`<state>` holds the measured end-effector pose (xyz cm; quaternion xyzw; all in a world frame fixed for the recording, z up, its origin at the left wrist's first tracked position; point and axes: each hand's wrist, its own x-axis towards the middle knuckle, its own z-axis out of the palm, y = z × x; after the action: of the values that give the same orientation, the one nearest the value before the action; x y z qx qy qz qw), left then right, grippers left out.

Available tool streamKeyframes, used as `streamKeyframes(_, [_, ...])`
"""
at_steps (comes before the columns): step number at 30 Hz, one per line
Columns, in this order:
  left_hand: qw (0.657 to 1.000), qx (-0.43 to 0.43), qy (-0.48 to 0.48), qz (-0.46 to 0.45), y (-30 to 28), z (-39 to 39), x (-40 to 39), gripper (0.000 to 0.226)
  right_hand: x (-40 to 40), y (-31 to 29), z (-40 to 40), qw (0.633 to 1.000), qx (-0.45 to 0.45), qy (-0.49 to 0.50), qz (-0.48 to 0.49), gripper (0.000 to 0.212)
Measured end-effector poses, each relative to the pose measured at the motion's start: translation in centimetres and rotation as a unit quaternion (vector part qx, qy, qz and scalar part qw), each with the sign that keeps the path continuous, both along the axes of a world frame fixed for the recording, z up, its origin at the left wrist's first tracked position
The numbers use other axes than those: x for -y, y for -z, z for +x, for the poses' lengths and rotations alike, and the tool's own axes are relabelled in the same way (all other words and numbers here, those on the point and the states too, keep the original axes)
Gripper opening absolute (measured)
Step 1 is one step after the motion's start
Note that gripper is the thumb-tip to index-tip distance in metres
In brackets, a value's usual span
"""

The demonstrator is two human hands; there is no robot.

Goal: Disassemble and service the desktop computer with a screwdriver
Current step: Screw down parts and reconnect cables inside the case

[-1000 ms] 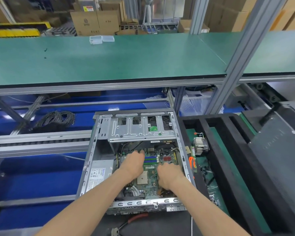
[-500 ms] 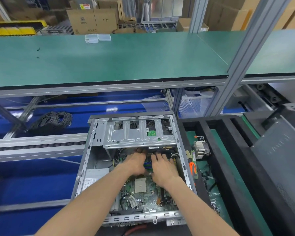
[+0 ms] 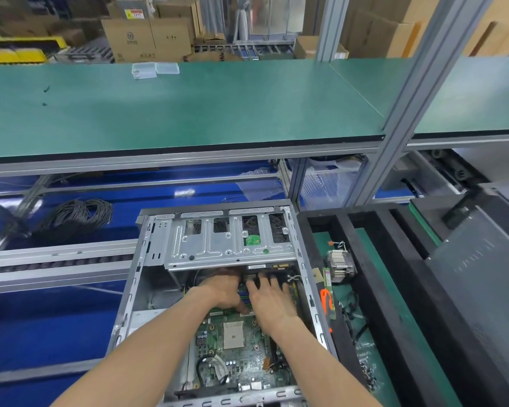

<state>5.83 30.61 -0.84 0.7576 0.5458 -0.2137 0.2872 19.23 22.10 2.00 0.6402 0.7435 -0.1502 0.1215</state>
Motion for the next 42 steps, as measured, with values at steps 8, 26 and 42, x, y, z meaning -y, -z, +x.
streamKeyframes(8, [1.0,-0.003,0.012,-0.001,-0.2,0.0,-0.1,0.057,0.2,-0.2,0.0,1.0,0.006,-0.01,0.009,0.076])
streamKeyframes(26, [0.999,-0.035,0.032,-0.023,-1.9,-0.8,-1.1,0.085,-0.7,-0.1,0.0,0.994,-0.032,0.039,0.096,0.061])
streamKeyframes(42, [1.0,0.008,0.014,-0.005,-3.8,-2.6,-0.5,0.09,-2.6,-1.2,-0.1,0.995,-0.086,0.032,-0.028,0.028])
